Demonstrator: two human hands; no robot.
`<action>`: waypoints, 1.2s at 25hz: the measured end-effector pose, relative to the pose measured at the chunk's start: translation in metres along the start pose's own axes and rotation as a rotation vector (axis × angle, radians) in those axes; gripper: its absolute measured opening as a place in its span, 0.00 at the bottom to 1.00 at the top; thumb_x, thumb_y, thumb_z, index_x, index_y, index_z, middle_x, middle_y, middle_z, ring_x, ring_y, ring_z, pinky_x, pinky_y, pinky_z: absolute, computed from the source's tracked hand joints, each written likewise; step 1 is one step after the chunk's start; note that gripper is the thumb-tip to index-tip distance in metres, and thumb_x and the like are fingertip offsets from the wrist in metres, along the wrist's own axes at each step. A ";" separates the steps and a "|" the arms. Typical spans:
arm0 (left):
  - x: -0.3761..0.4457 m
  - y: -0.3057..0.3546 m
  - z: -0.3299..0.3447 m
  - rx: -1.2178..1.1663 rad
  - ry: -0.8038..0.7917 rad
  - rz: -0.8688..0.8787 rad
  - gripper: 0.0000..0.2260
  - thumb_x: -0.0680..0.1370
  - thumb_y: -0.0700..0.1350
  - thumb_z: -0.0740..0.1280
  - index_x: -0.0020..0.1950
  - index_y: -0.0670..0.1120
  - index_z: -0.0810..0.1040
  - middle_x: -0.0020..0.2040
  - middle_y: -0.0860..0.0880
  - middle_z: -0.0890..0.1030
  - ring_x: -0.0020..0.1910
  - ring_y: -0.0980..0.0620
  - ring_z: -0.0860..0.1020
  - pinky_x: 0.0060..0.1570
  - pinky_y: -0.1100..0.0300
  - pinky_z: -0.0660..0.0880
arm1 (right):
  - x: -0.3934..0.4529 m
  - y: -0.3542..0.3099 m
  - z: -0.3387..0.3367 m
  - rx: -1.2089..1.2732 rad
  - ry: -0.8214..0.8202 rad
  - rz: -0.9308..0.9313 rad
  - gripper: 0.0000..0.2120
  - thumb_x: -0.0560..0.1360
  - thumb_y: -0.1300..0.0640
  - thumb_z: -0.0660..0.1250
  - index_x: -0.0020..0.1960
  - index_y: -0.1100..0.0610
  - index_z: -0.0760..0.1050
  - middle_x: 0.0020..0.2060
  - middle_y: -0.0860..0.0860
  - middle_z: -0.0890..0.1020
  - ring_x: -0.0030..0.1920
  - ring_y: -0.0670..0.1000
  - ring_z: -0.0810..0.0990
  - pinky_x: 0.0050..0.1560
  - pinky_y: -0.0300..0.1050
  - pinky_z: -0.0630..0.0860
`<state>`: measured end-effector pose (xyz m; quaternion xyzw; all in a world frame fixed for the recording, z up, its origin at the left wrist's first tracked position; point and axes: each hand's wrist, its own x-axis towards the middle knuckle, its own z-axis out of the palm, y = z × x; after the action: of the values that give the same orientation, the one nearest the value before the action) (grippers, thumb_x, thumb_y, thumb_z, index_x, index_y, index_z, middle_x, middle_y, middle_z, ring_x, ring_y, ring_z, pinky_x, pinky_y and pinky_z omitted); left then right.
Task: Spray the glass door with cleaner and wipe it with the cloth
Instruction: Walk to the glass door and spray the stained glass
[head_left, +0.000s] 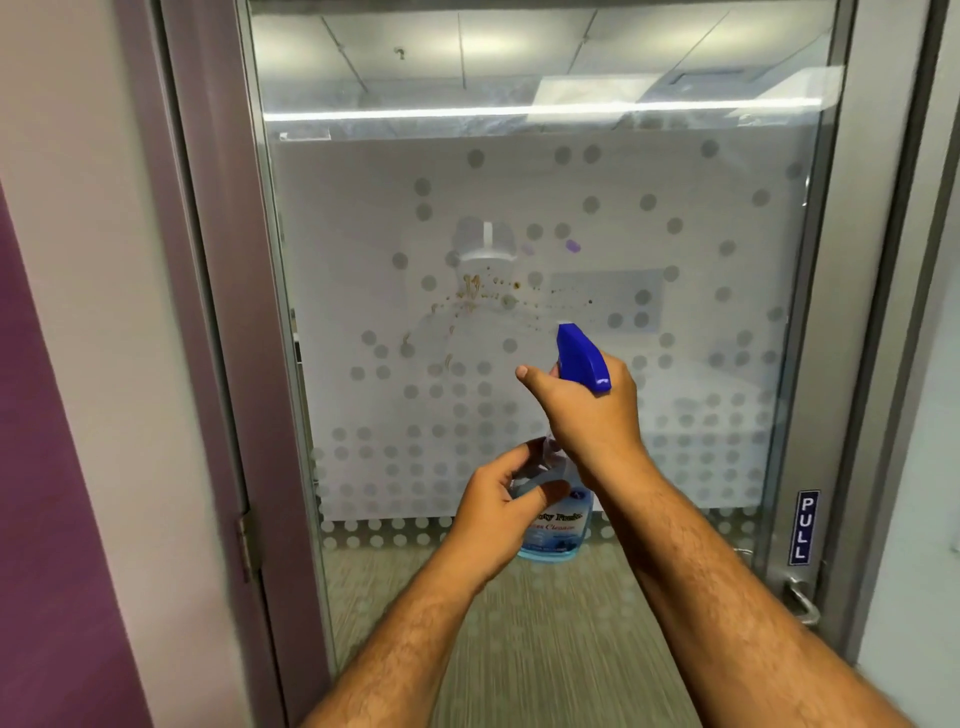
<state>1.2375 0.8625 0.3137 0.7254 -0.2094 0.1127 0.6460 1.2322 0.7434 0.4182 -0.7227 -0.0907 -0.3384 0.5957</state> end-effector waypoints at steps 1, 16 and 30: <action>0.001 0.000 -0.001 -0.001 0.004 0.001 0.18 0.82 0.47 0.74 0.71 0.60 0.81 0.64 0.58 0.87 0.64 0.56 0.86 0.67 0.46 0.83 | 0.000 0.000 0.000 0.015 0.000 0.004 0.14 0.73 0.48 0.80 0.43 0.55 0.77 0.33 0.50 0.79 0.35 0.50 0.77 0.38 0.48 0.79; -0.007 -0.020 0.000 -0.077 0.053 0.100 0.15 0.80 0.46 0.75 0.65 0.59 0.85 0.60 0.52 0.89 0.61 0.53 0.87 0.58 0.58 0.85 | -0.011 0.001 0.012 0.107 -0.019 -0.028 0.16 0.78 0.47 0.76 0.44 0.59 0.77 0.34 0.51 0.77 0.35 0.49 0.74 0.40 0.50 0.76; 0.003 -0.012 0.001 -0.112 -0.003 0.127 0.15 0.79 0.47 0.76 0.64 0.60 0.85 0.60 0.52 0.88 0.61 0.53 0.87 0.57 0.59 0.85 | -0.002 -0.004 0.008 0.083 0.023 -0.073 0.15 0.79 0.48 0.75 0.40 0.53 0.75 0.32 0.46 0.75 0.33 0.45 0.72 0.36 0.44 0.72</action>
<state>1.2457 0.8618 0.3043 0.6735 -0.2620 0.1405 0.6767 1.2316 0.7526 0.4200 -0.6897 -0.1244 -0.3642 0.6134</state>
